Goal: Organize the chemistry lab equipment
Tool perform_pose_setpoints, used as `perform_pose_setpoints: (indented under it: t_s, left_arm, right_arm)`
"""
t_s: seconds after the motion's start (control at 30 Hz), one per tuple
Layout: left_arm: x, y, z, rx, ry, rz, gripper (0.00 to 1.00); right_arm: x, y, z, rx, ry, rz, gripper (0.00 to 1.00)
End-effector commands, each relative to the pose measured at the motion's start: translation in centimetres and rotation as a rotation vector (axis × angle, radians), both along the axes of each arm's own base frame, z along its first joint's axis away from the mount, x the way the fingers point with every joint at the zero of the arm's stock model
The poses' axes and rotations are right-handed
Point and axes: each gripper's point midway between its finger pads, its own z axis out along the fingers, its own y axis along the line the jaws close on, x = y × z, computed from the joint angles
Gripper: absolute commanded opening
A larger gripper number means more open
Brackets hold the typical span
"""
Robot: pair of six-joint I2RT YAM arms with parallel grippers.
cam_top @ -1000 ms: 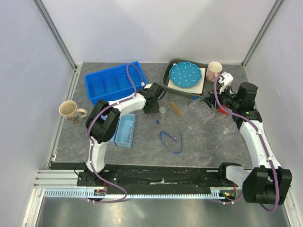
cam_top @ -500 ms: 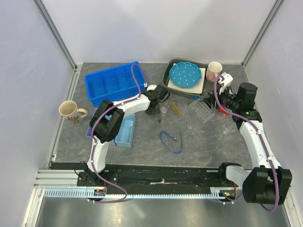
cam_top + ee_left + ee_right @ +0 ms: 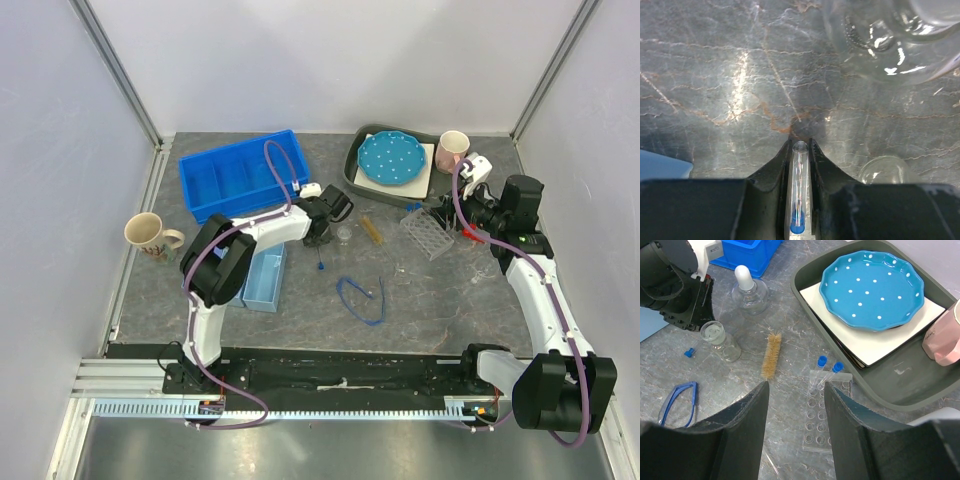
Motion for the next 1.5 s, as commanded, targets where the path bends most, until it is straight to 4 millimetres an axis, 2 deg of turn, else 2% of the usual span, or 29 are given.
perform_pose_setpoints:
  t_s: [0.0, 0.07, 0.27, 0.3, 0.37, 0.4, 0.47, 0.53, 0.57, 0.63, 0.67, 0.7, 0.73, 0.8, 0.9, 0.93, 0.97, 1.03, 1.07, 1.1, 1.13, 1.17, 1.23, 1.27, 1.3, 1.33, 1.47]
  left_arm:
    - [-2.4, 2.9, -1.7, 0.049, 0.068, 0.074, 0.19]
    - [-2.1, 2.8, -0.8, 0.024, 0.04, 0.07, 0.17]
    - [-3.0, 3.3, 0.5, -0.021, 0.008, 0.042, 0.16]
    - [-2.7, 3.0, 1.6, -0.053, -0.027, 0.036, 0.16]
    - [-3.2, 3.1, 1.9, -0.073, -0.032, 0.018, 0.15]
    - [-3.0, 2.8, 3.1, -0.108, -0.067, 0.01, 0.14]
    - [-3.6, 2.9, 3.5, -0.129, -0.076, -0.004, 0.13]
    - [-3.4, 2.3, 5.5, -0.191, -0.131, -0.031, 0.12]
    - [-3.9, 2.5, 5.5, -0.199, -0.132, -0.036, 0.12]
    - [-3.8, 1.7, 7.9, -0.272, -0.194, -0.069, 0.11]
    - [-4.2, 1.8, 7.9, -0.284, -0.199, -0.077, 0.11]
    - [-4.2, 1.6, 8.7, -0.31, -0.221, -0.086, 0.11]
    - [-4.3, 1.0, 10.5, -0.363, -0.261, -0.107, 0.11]
    - [-4.7, 0.6, 11.6, -0.419, -0.293, -0.131, 0.1]
    - [-5.1, -1.0, 14.8, -0.559, -0.374, -0.195, 0.1]
    - [-5.3, -1.8, 15.8, -0.612, -0.392, -0.218, 0.1]
    - [-5.2, -2.3, 17.4, -0.662, -0.442, -0.235, 0.1]
    - [-5.4, -3.3, 19.0, -0.719, -0.477, -0.263, 0.1]
    - [-5.1, -3.9, 20.5, -0.758, -0.52, -0.276, 0.1]
    - [-5.1, -4.3, 21.1, -0.777, -0.534, -0.284, 0.1]
    - [-5.3, -4.9, 21.8, -0.801, -0.545, -0.298, 0.11]
    - [-5.1, -5.5, 22.7, -0.82, -0.566, -0.31, 0.11]
    - [-4.9, -6.8, 23.3, -0.833, -0.591, -0.331, 0.11]
    - [-4.8, -7.3, 24.3, -0.844, -0.61, -0.339, 0.11]
    - [-4.5, -7.9, 24.1, -0.844, -0.608, -0.345, 0.11]
    - [-4.6, -8.7, 24.8, -0.852, -0.619, -0.356, 0.11]
    - [-4.3, -10.4, 25.0, -0.842, -0.632, -0.37, 0.11]
  right_arm:
    - [0.0, 0.2, 0.1, -0.002, -0.022, 0.032, 0.56]
    - [0.0, 0.3, -0.1, -0.002, -0.016, 0.037, 0.56]
    - [-0.2, 0.7, -0.3, 0.007, -0.006, 0.061, 0.56]
    - [-0.4, 0.8, -0.3, 0.012, -0.003, 0.072, 0.56]
    - [-0.5, 1.1, -0.5, 0.022, 0.005, 0.09, 0.56]
    - [-0.7, 1.3, -0.4, 0.033, 0.005, 0.106, 0.56]
    - [-1.0, 1.8, -0.5, 0.055, 0.02, 0.131, 0.55]
    - [-1.5, 2.5, -0.5, 0.098, 0.036, 0.168, 0.56]
    - [-1.6, 2.7, -0.5, 0.115, 0.043, 0.18, 0.56]
    - [-2.2, 3.6, -0.4, 0.174, 0.064, 0.224, 0.56]
    - [-2.2, 4.0, 0.0, 0.191, 0.054, 0.24, 0.56]
    - [-2.4, 4.3, -0.5, 0.211, 0.079, 0.249, 0.56]
    - [-2.7, 5.0, -0.2, 0.242, 0.094, 0.274, 0.56]
    - [-2.9, 5.8, -0.2, 0.269, 0.099, 0.302, 0.56]
    - [-3.4, 7.4, -0.3, 0.326, 0.135, 0.336, 0.58]
    - [-4.3, 9.2, -0.6, 0.334, 0.161, 0.392, 0.59]
    - [-4.5, 10.0, -0.6, 0.359, 0.182, 0.406, 0.6]
    - [-5.2, 11.7, -1.4, 0.388, 0.24, 0.447, 0.61]
    - [-5.3, 12.3, -0.9, 0.429, 0.265, 0.452, 0.62]
    - [-5.5, 12.8, -1.9, 0.452, 0.311, 0.448, 0.64]
    - [-5.8, 13.4, -2.0, 0.481, 0.345, 0.449, 0.66]
    - [-5.6, 13.8, -1.4, 0.504, 0.312, 0.463, 0.67]
    - [-5.9, 14.6, -2.4, 0.568, 0.414, 0.438, 0.67]
    - [-5.9, 14.9, -2.5, 0.577, 0.432, 0.433, 0.67]
    - [-5.6, 15.2, -2.7, 0.596, 0.469, 0.413, 0.67]
    - [-5.7, 15.5, -2.8, 0.603, 0.486, 0.411, 0.67]
    - [-5.9, 16.2, -3.1, 0.621, 0.532, 0.403, 0.67]
